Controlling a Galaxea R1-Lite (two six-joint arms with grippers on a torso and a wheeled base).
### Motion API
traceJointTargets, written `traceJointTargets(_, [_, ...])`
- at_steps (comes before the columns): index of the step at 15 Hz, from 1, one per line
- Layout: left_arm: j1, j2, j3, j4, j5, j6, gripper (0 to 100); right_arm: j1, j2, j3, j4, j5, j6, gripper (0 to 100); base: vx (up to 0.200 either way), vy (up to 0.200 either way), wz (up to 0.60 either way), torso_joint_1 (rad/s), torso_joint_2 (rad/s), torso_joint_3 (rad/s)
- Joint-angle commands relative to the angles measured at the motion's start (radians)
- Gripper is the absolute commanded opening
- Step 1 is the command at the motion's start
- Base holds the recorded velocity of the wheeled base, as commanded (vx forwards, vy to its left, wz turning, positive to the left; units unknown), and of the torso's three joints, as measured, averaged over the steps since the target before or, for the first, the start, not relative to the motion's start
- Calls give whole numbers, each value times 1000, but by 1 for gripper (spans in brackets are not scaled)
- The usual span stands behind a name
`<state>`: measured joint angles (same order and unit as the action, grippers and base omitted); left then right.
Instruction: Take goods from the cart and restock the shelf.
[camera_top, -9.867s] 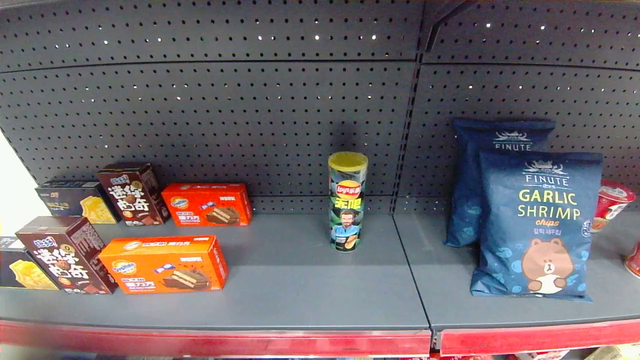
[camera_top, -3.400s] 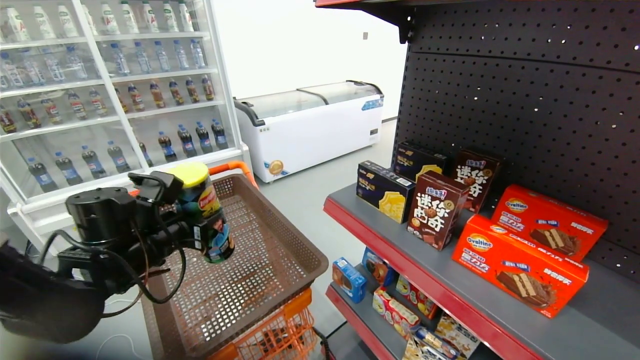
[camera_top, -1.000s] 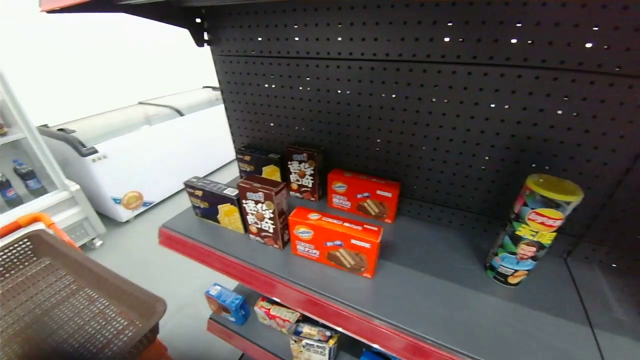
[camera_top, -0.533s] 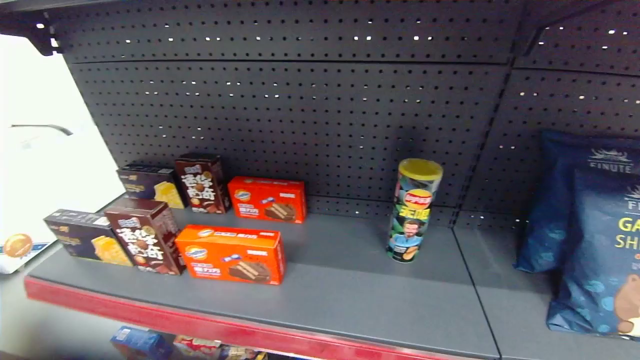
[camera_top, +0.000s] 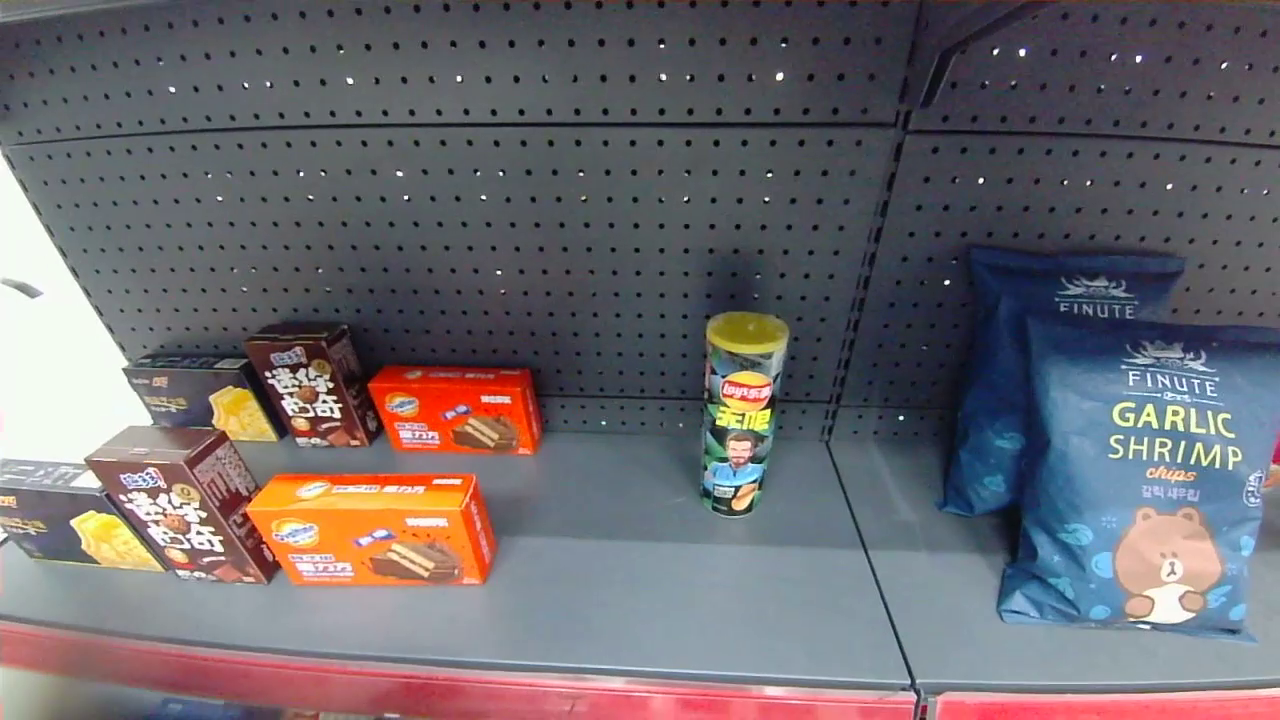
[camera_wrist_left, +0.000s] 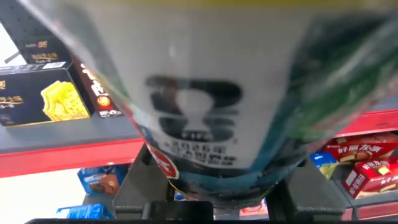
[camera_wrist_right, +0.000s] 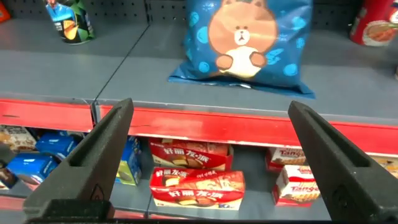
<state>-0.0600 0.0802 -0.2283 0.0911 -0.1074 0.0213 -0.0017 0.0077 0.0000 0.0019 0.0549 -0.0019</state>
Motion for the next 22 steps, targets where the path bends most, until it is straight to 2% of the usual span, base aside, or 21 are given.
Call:
traceJointTargets(1, [0, 4, 0, -1, 0, 0, 0, 0, 0, 0, 0, 0, 0, 100, 0, 0, -600, 7, 7, -2])
traceJointTargets(3, [0, 4, 0, -2, 0, 0, 0, 0, 0, 0, 0, 0, 0, 100, 0, 0, -600, -2, 5, 2])
traceJointTargets(15, [3, 1, -54, 9, 8, 2, 0, 0, 0, 0, 0, 0, -1, 100, 0, 0, 0, 0, 0, 0])
traceJointTargets(17, [3, 1, -45, 7, 29, 3, 0, 0, 0, 0, 0, 0, 0, 100, 0, 0, 600, 0, 7, 7])
traceJointTargets(22, [3, 1, -49, 7, 40, 2, 0, 0, 0, 0, 0, 0, 0, 100, 0, 0, 0, 0, 0, 0])
